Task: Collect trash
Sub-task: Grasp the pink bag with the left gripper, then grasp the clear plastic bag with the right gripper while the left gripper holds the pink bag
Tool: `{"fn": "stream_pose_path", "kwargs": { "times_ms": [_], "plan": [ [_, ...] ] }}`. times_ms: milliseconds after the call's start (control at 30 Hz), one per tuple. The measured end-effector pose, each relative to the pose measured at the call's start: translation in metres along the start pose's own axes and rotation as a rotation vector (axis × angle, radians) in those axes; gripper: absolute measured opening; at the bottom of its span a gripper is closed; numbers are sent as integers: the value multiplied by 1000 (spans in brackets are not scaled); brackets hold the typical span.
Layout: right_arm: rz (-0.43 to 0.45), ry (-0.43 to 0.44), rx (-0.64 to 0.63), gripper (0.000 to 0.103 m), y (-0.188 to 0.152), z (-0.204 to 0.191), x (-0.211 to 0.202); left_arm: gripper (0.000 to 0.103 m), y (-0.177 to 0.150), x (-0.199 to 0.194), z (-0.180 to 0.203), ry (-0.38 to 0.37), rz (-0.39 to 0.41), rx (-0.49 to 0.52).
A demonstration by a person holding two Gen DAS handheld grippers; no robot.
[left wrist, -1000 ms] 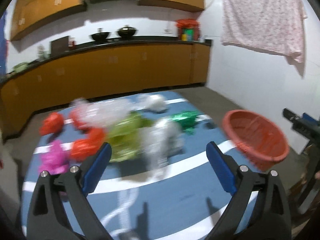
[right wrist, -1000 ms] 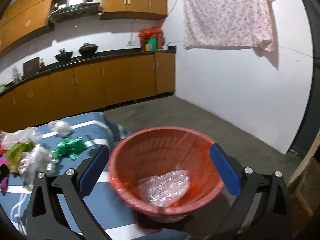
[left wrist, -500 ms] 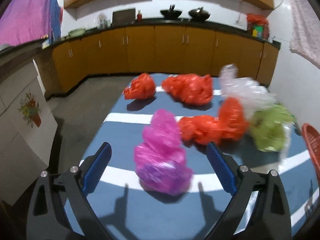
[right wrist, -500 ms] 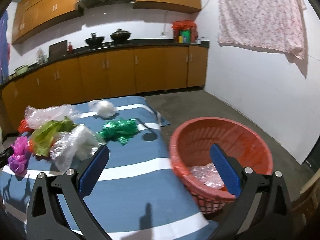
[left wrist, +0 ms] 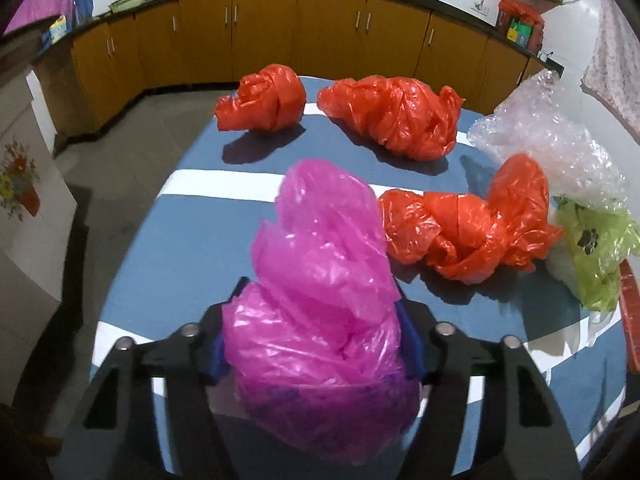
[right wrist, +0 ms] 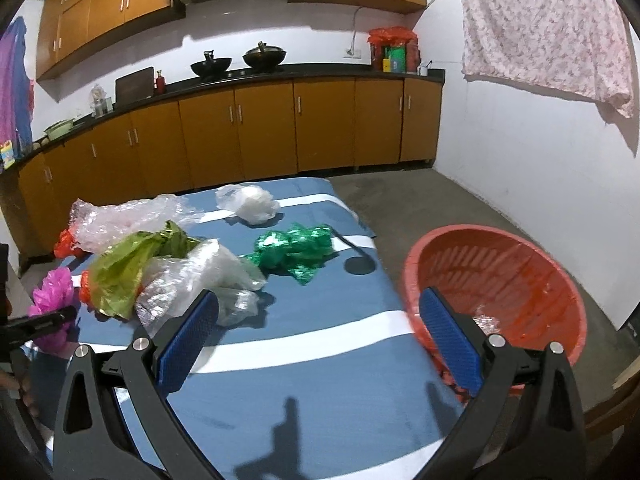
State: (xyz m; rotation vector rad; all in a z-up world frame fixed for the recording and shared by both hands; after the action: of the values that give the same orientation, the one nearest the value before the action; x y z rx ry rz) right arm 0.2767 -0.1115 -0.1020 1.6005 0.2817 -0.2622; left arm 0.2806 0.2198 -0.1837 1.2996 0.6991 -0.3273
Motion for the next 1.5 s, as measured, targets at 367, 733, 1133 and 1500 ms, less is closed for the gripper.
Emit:
{"fn": "stream_pose_path", "kwargs": {
  "times_ms": [367,733,1133,1500],
  "plan": [
    [-101,89,33,69,-10,-59,41,57,11,-17,2,-28,60,15],
    [-207,134,88,63,-29,-87,69,57,10,-29,8,-55,75,8],
    [-203,142,52,10,-33,-78,52,57,9,-31,21,-74,77,18],
    [-135,102,27,9,-19,-42,30,57,18,-56,46,-123,124,43]
  ]
}}
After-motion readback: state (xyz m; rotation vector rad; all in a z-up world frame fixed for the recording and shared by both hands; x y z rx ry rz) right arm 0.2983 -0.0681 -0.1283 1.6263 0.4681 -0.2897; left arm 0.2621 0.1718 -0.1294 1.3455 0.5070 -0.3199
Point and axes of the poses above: each gripper's, at about its wrist camera, not at the fingertips, and x roughly the way its jaws point, z to its right, y to its top, the point moved 9 cm from there along x, roughly the way its jaws point, and after that the axes turned 12 degrees about z, right-handed, at the moved point
